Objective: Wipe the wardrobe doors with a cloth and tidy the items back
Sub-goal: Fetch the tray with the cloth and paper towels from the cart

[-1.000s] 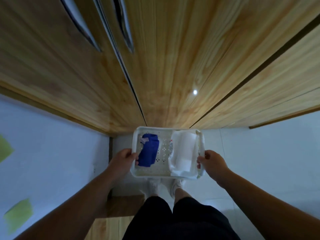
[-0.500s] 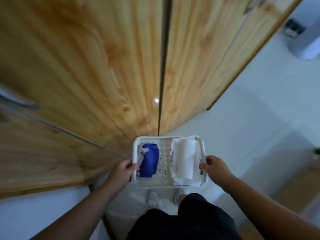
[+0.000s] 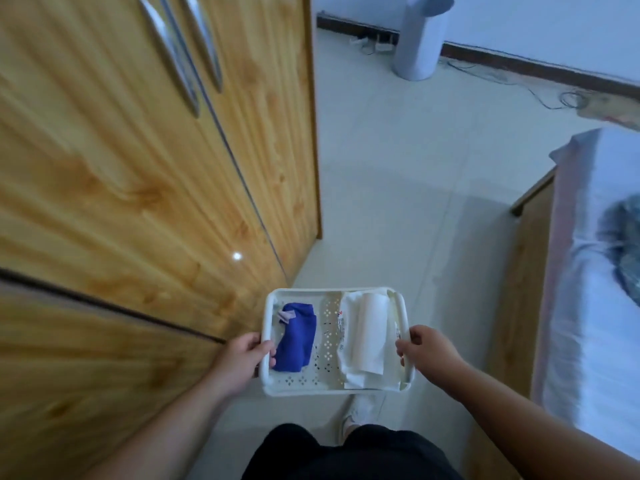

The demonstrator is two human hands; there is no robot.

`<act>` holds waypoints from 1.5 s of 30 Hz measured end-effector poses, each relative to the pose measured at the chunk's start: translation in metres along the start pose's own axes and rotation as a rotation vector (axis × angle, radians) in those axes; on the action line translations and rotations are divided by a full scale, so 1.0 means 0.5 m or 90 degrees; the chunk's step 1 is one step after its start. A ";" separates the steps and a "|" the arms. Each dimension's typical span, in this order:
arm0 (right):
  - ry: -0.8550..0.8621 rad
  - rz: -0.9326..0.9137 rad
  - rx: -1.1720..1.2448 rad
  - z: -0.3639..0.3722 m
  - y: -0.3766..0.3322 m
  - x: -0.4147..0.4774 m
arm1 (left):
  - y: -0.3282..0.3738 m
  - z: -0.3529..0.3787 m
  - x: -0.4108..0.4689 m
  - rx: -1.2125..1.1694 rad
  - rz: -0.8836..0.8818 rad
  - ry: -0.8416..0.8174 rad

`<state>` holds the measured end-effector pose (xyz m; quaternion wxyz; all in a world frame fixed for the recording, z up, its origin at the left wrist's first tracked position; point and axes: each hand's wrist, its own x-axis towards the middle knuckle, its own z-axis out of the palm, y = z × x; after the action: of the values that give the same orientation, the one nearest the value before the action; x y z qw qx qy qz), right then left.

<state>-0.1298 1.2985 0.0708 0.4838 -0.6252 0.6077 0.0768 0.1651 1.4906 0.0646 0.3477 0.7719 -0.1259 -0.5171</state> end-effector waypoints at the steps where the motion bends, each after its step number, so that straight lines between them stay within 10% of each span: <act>1: 0.005 0.006 0.008 -0.018 0.001 0.010 | 0.029 0.010 0.017 0.011 0.003 -0.009; 25: 0.214 0.157 0.229 -0.343 -0.165 0.373 | 0.642 0.211 0.518 0.176 0.067 -0.156; 45: 0.181 0.123 0.262 -0.859 -0.264 0.856 | 1.151 0.523 0.880 0.227 0.058 -0.131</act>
<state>-0.1240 0.6781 0.0692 0.5009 -0.4571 0.7293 -0.0909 0.2196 0.7225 0.0771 0.2137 0.7580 -0.2848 -0.5464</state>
